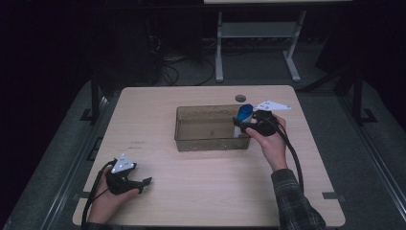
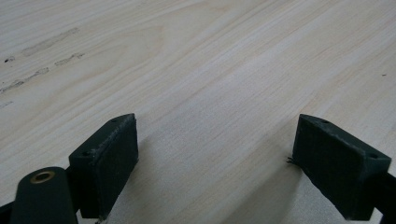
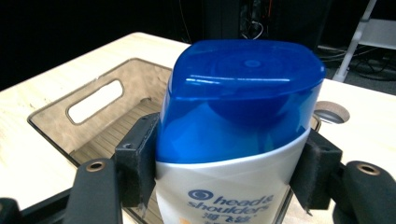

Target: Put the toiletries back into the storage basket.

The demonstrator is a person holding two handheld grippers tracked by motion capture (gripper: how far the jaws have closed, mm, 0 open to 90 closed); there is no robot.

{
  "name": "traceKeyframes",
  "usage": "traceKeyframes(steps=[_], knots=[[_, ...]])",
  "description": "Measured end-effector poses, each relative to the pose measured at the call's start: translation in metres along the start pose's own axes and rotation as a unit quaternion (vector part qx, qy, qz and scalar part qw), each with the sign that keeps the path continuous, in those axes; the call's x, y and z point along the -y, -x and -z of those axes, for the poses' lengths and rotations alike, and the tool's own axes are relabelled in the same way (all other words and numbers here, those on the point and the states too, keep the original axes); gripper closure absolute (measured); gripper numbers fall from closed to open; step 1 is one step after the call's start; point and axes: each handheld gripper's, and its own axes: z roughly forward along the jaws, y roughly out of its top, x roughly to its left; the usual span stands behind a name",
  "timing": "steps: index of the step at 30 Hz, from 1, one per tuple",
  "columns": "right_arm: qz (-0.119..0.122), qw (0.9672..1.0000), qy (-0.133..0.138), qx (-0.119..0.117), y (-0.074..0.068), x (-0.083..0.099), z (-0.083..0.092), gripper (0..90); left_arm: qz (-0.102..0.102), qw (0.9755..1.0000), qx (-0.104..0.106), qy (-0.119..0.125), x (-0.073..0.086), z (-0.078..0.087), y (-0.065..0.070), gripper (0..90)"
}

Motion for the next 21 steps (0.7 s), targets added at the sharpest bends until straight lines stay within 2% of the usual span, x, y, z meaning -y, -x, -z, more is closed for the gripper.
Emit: traceKeyframes(steps=[9,21], knots=[[0.006,0.9998,-0.019,0.002,-0.002,0.002,-0.0025,34.3,0.0,1.0,0.001,0.001,0.0,-0.0001,0.0002,13.2],[0.012,0.9996,-0.027,0.002,-0.0028,0.0016,-0.0017,34.2,-0.001,1.0,0.002,0.0,0.0,-0.0001,0.0005,13.2]])
